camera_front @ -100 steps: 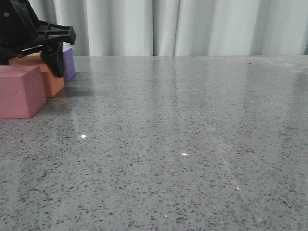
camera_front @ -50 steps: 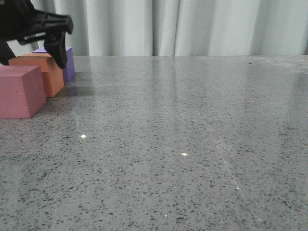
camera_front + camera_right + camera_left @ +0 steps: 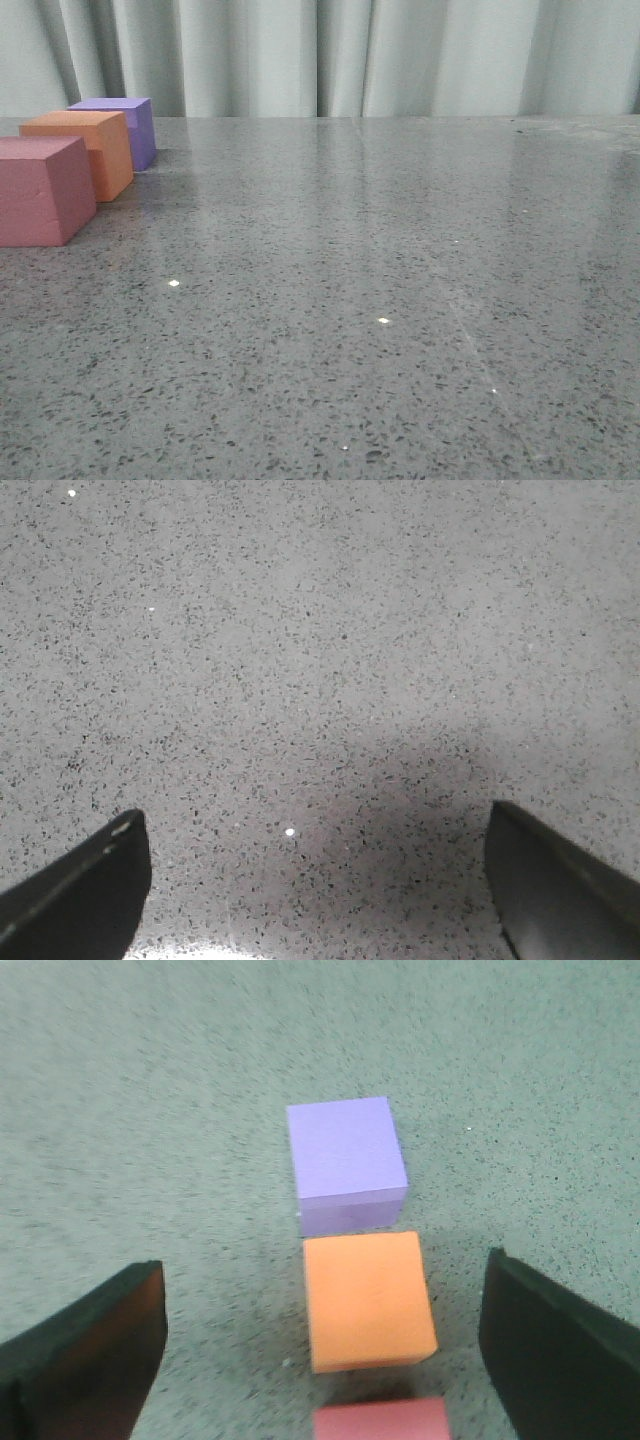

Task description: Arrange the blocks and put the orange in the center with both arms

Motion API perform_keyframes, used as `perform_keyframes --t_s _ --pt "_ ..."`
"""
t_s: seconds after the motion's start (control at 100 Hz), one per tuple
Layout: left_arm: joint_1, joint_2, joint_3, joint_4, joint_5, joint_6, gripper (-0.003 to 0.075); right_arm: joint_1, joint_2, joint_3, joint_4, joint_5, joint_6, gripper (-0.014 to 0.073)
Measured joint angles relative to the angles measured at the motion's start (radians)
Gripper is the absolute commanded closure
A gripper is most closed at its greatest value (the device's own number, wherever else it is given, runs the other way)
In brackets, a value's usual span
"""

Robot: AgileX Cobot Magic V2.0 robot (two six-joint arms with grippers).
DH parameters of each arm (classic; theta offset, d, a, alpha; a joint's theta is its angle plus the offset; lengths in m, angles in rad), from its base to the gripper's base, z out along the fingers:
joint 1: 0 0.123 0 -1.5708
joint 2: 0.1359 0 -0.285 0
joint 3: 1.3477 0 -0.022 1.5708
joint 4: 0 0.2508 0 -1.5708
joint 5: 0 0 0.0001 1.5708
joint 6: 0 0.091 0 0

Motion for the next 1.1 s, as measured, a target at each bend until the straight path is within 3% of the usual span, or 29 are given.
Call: perform_keyframes --t_s 0.24,0.85,1.1 --pt "0.0 -0.181 0.046 0.04 0.07 0.015 0.0111 0.0 0.0 0.0 0.0 0.0 0.0 -0.0069" --pt "0.0 -0.716 0.609 -0.019 0.067 -0.002 0.0111 0.0 0.0 0.0 0.0 0.006 0.0 -0.0069" --pt "0.0 -0.791 0.676 -0.043 0.067 -0.008 0.0111 0.0 0.0 0.0 0.03 0.014 0.0 -0.0069"
